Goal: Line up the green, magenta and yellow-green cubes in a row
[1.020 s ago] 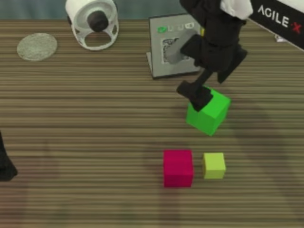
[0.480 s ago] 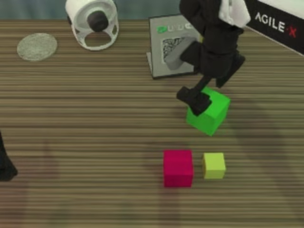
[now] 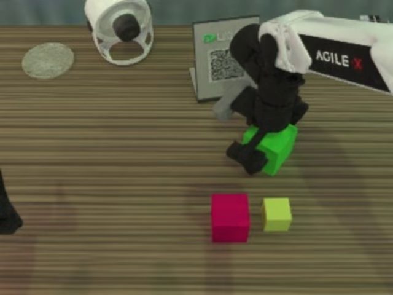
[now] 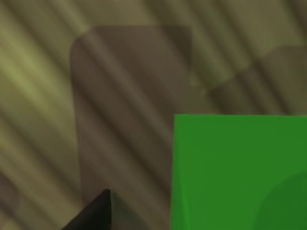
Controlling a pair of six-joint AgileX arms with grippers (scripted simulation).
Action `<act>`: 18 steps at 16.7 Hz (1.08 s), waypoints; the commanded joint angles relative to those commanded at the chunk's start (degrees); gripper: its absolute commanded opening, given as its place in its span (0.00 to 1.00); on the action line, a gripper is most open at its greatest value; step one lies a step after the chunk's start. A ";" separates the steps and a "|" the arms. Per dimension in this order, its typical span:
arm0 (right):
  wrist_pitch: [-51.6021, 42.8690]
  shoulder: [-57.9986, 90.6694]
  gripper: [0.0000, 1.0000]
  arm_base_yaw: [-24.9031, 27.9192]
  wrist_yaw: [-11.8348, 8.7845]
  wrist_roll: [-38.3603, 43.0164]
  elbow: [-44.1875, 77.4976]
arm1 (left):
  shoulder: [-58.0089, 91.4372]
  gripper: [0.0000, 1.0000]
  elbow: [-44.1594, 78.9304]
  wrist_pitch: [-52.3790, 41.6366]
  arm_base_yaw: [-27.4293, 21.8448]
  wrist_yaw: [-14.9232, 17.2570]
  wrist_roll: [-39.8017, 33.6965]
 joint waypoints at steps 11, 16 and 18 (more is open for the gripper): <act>0.00 0.00 0.40 0.00 0.00 0.00 0.00 | 0.00 1.00 0.00 0.00 0.00 0.00 0.00; 0.00 0.00 0.02 0.00 0.00 0.00 0.00 | 0.00 1.00 0.00 0.00 0.00 0.00 0.00; 0.00 0.00 0.00 0.00 0.00 0.00 0.00 | 0.00 1.00 0.00 0.00 0.00 0.00 0.00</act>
